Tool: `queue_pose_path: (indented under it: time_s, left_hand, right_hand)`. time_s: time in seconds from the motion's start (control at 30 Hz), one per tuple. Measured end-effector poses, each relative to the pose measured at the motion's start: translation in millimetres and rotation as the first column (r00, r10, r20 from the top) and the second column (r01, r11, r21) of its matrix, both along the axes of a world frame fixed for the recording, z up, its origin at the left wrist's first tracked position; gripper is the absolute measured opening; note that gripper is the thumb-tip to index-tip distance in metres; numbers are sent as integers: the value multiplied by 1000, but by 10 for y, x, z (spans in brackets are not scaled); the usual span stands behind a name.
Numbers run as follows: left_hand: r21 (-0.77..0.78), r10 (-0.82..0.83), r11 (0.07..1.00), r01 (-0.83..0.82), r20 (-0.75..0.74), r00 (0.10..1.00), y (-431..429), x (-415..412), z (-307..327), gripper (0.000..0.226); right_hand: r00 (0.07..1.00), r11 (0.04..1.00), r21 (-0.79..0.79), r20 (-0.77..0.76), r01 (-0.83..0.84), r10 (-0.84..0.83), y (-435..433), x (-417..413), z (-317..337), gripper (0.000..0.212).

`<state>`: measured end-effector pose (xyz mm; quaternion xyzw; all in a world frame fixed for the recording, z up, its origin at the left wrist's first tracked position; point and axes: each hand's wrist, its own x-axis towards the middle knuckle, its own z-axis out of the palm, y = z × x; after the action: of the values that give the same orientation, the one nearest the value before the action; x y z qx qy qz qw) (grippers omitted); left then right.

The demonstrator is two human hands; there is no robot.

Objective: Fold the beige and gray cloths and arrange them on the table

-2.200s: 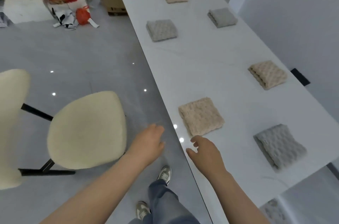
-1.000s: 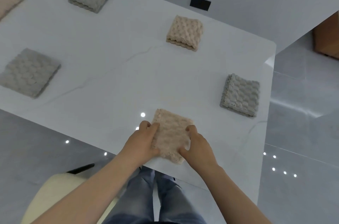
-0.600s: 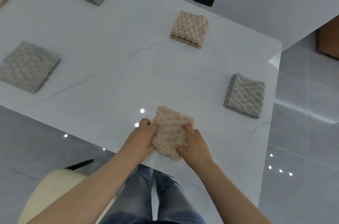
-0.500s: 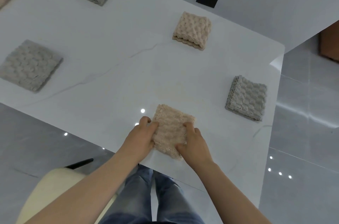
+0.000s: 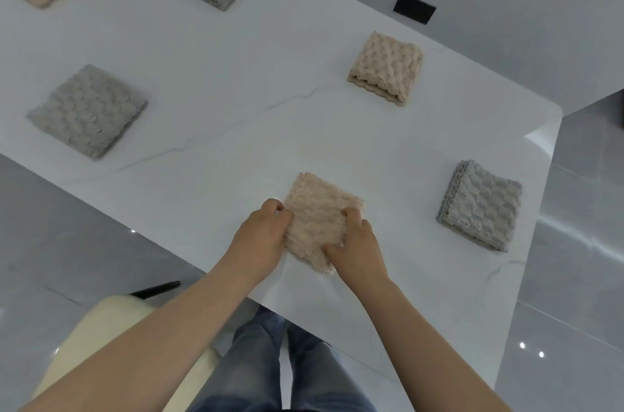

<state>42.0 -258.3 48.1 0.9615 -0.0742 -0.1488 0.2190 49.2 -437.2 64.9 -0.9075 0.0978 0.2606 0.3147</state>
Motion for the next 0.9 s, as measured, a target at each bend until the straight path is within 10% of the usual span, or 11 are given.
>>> queue_pose_path:
  time_s: [0.9]
  left_hand:
    - [61, -1, 998, 7, -110, 994, 56, -250, -75, 64]
  right_hand:
    - [999, 998, 60, 49, -9, 6, 188, 191, -2, 73]
